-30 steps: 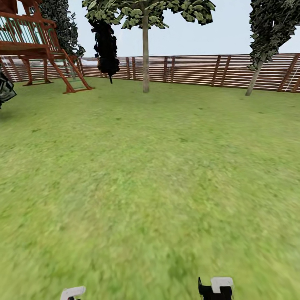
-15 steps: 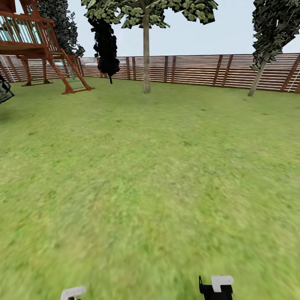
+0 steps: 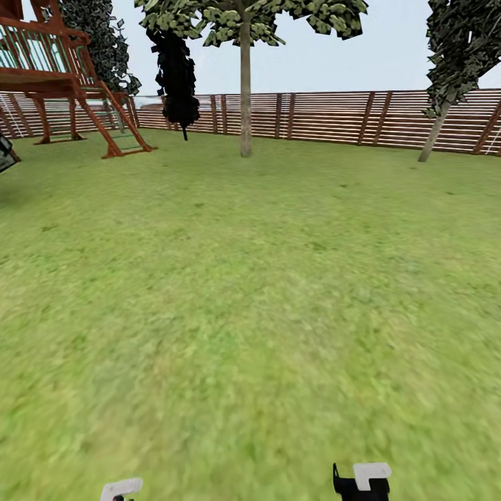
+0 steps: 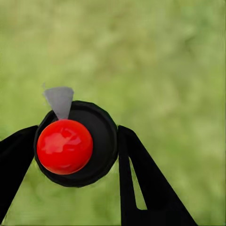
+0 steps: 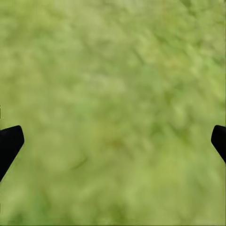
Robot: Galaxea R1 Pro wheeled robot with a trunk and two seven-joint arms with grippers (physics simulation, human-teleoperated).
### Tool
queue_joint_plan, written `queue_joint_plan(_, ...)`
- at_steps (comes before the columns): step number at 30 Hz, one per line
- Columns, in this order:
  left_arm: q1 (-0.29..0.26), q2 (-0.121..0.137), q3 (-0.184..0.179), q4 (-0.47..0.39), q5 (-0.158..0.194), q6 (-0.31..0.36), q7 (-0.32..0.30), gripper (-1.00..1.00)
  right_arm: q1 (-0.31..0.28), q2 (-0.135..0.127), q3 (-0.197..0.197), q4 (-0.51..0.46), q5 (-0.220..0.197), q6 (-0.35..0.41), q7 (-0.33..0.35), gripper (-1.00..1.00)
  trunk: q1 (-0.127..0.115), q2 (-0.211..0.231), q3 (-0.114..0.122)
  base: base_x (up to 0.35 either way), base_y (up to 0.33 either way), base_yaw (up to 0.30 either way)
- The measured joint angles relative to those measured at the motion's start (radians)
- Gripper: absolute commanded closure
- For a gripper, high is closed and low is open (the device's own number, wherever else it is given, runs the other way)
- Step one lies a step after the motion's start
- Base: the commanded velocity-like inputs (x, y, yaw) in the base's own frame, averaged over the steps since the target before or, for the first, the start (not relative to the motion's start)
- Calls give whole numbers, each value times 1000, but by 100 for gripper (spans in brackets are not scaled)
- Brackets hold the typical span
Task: In the garden, pick up the pesticide atomizer on the floor and spray pesticide onto both trees until each tree trunk is fully covered.
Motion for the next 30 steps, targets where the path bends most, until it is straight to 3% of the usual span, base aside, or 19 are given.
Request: queue_joint_plan(30, 0, 0, 0, 0, -1, 0, 0, 100, 0, 0, -3, 0, -2, 2, -2, -100, 0, 0, 0, 338, 90, 0)
